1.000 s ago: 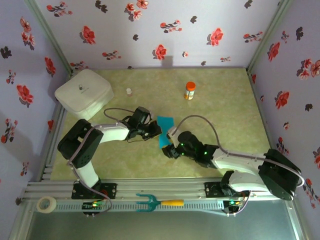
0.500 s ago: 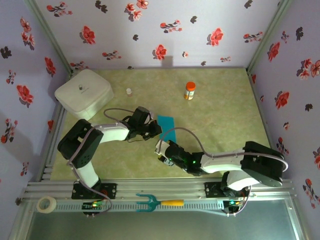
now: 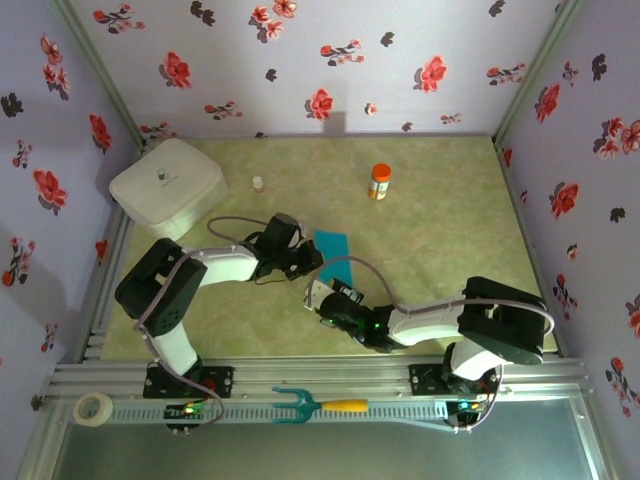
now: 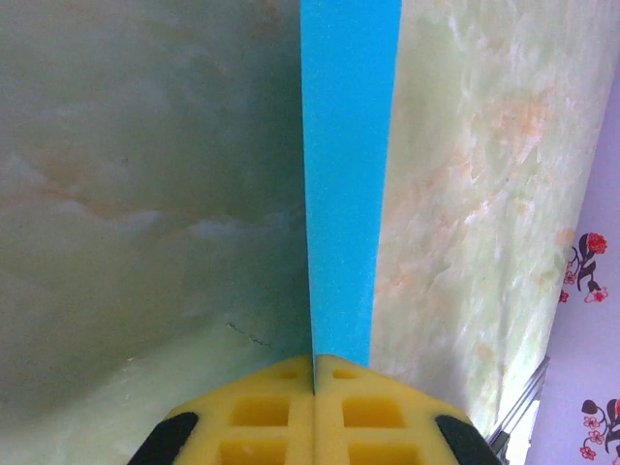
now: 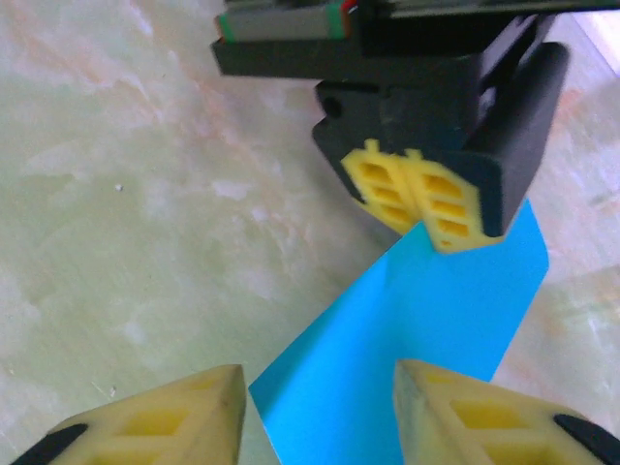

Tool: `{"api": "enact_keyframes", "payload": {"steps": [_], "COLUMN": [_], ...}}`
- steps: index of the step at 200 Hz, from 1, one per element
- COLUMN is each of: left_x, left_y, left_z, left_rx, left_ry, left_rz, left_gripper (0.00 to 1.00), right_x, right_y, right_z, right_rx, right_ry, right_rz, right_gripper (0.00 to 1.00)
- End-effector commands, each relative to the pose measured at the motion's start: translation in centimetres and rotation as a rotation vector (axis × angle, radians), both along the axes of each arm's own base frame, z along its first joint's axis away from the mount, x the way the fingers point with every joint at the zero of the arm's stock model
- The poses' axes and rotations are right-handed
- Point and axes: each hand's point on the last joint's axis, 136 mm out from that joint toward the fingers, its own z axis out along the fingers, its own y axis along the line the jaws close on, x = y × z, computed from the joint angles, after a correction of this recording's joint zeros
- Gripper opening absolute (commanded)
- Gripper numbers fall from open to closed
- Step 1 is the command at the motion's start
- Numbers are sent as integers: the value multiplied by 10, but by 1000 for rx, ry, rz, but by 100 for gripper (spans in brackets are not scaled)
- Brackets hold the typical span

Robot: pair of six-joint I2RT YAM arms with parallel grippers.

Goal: Fold a paper plane with a square sheet of paper (pick it up from the middle)
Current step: Third fold the triangle at the center of the table.

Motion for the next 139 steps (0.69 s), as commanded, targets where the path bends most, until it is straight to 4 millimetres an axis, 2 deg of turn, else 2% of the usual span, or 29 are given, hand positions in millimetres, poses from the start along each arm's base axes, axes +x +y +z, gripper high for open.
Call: {"api": "enact_keyframes", "payload": {"steps": [1, 74, 139], "left_x": [-1, -1, -1], "left_y": [1, 1, 1], "left_z": [7, 7, 6], "left_rx": [-22, -21, -19], "left_ry": [0, -1, 1], "left_rz": [1, 1, 0], "left_gripper": [1, 1, 1], "right_x": [3, 1, 5], "right_y": [-3, -8, -11], "right_z": [14, 12, 14], "right_rx": [44, 48, 60], "right_ry": [-25, -3, 0], "right_rz": [-41, -54, -80], "right_gripper": [38, 20, 13]}}
